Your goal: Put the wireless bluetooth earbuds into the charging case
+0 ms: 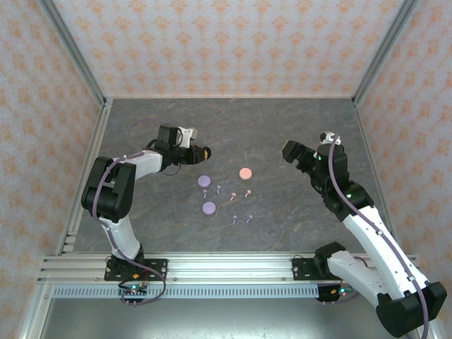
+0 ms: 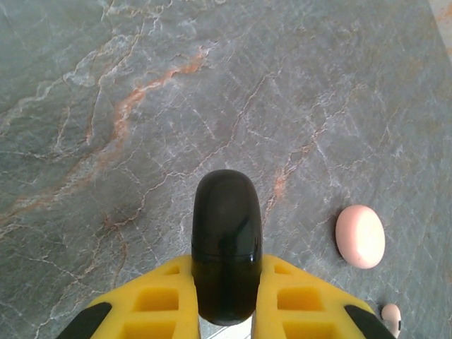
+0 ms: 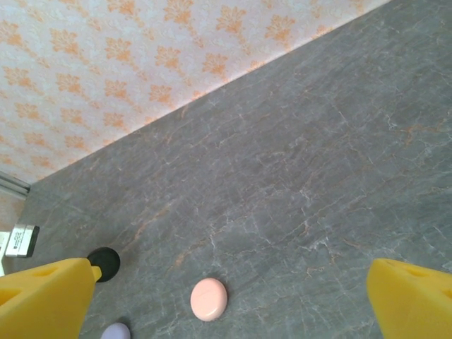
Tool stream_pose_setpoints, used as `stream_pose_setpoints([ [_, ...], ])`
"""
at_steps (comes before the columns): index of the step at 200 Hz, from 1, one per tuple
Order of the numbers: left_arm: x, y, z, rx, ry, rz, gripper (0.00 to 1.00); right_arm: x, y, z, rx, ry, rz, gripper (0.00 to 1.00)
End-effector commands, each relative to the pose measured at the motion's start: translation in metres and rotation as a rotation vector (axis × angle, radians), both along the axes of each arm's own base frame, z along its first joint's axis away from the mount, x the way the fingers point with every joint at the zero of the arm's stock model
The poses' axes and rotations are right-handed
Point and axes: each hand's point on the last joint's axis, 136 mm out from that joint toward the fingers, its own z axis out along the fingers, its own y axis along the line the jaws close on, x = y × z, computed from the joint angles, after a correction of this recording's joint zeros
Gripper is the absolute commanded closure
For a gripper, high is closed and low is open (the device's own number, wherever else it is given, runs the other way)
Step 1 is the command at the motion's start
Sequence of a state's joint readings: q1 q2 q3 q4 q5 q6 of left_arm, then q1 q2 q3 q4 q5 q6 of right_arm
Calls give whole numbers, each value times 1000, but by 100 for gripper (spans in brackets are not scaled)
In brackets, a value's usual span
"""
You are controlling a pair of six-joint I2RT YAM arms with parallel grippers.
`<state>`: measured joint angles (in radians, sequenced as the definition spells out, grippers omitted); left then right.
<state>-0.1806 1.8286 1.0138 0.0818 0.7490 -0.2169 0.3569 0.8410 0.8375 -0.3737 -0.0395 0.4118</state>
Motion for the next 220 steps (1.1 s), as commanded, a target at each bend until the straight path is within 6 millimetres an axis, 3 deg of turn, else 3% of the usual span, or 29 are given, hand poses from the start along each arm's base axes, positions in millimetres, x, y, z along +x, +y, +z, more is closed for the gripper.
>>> stream_pose_setpoints([
  [1, 2, -2, -5, -17, 36, 4, 87, -2, -8, 7, -41, 2, -23, 1],
  [34, 2, 2, -17, -10, 42, 33, 85, -3, -9, 6, -63, 16, -20, 1],
  [101, -3, 12, -29, 41, 50, 70, 68, 1, 0, 0, -66, 62, 26, 1],
  [133, -1, 19, -22, 69, 25, 106, 54, 3, 5, -9, -92, 114, 53, 1],
  [173, 2, 25, 15, 49, -70, 143, 48, 6, 23, -22, -160, 193, 194, 4],
  [220, -11, 35, 98, 41, -280, 186, 43, 9, 55, -54, -316, 334, 450, 14],
])
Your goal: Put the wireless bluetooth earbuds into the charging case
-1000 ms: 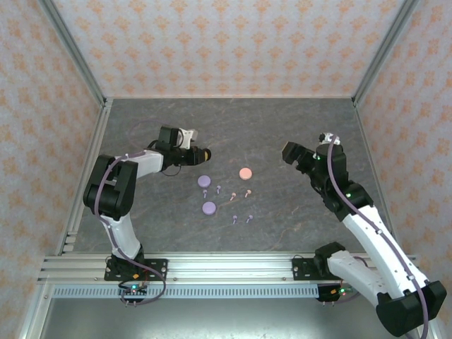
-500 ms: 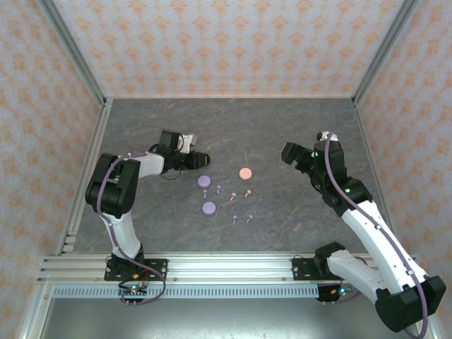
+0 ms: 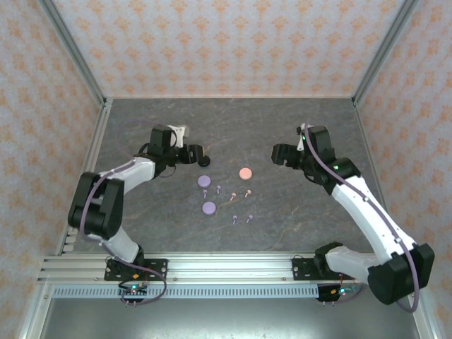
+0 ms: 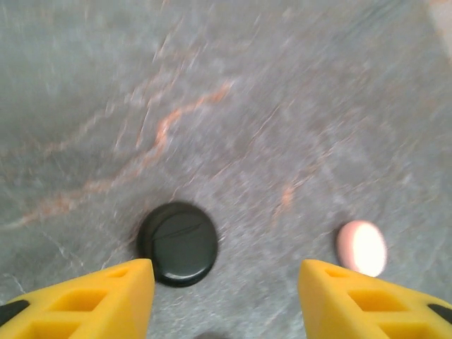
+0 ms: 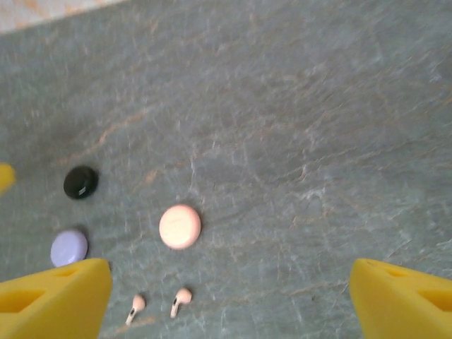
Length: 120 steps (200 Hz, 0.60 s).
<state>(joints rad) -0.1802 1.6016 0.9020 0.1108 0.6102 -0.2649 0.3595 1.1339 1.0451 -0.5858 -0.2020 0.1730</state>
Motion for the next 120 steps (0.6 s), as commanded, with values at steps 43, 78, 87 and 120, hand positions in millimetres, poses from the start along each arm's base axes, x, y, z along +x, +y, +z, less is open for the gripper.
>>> stream_pose_setpoints([
  [43, -31, 33, 110, 33, -324, 129, 35, -11, 67, -51, -373, 189, 523, 15],
  [78, -58, 49, 123, 74, -368, 180, 30, -2, 112, -89, -481, 268, 736, 15],
  [87, -63, 51, 124, 81, -371, 186, 30, 4, 120, -99, -494, 289, 760, 16],
  [120, -81, 60, 121, 102, -376, 207, 26, 33, 142, -134, -528, 326, 801, 17],
])
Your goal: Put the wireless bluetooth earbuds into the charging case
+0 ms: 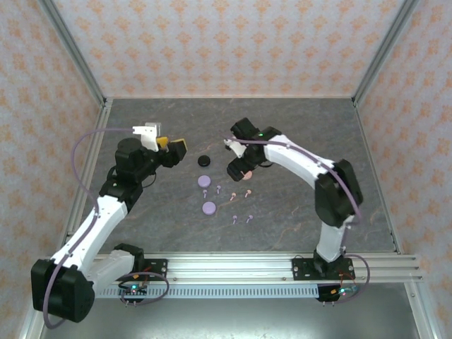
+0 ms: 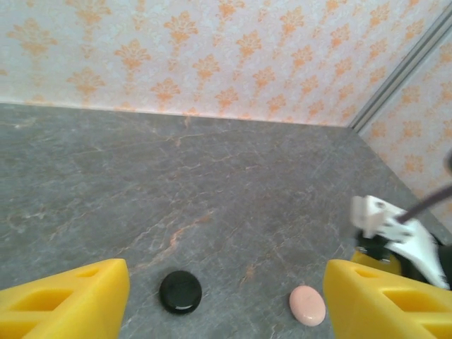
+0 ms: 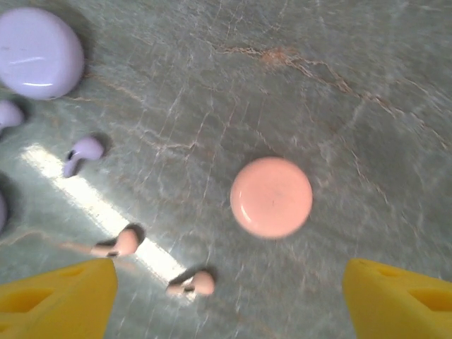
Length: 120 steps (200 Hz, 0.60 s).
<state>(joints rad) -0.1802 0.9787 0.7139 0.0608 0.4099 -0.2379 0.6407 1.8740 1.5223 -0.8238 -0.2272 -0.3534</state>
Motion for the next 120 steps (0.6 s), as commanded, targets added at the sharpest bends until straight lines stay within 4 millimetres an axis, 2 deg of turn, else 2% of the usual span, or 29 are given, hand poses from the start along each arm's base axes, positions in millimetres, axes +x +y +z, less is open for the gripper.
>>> stream_pose_setpoints([
  [1, -11, 14, -15, 47, 33, 52, 26, 11, 4, -17, -63, 22, 68, 17],
  [22, -17, 17, -14, 62, 32, 61, 25, 22, 14, -35, -70, 44, 77, 17],
  [49, -20, 19, -14, 84, 36, 58, 25, 25, 22, -54, -71, 81, 84, 19],
  [87, -19, 17, -14, 77, 36, 54, 25, 24, 12, -71, -128, 102, 82, 20],
  [120, -19, 16, -16, 78, 43, 48, 25, 19, 1, -77, -157, 124, 82, 21],
])
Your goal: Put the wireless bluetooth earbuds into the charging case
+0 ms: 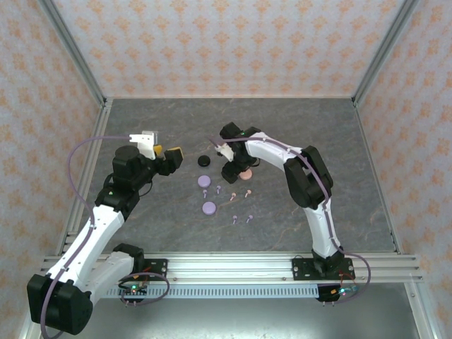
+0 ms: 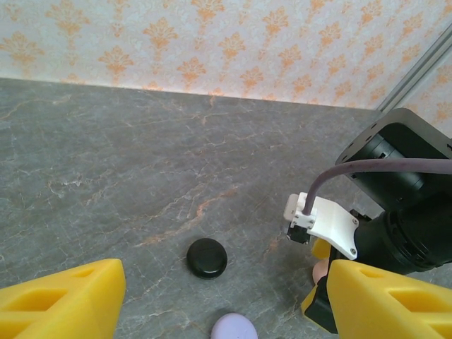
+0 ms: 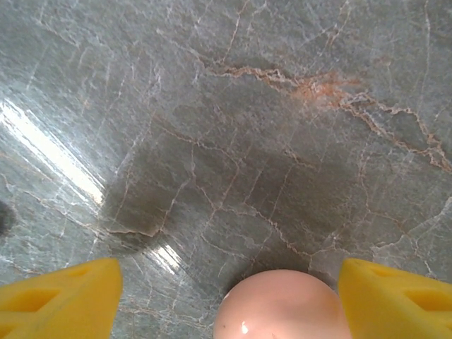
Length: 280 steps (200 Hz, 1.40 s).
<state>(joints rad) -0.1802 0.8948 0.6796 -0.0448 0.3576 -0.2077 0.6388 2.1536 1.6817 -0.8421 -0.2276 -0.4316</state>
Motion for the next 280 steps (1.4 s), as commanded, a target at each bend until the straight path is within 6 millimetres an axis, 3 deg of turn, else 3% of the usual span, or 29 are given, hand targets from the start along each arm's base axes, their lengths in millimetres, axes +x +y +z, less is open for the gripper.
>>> stream_pose_setpoints([
  [1, -1, 4, -2, 25, 2, 8, 25, -4, -16, -7, -63, 25, 10, 21],
  [131, 1, 3, 0, 16, 0, 4, 25, -22, -45, -15, -158, 43, 22, 31],
  [280, 4, 1, 5, 13, -4, -1, 24, -38, -60, -18, -197, 95, 38, 37],
])
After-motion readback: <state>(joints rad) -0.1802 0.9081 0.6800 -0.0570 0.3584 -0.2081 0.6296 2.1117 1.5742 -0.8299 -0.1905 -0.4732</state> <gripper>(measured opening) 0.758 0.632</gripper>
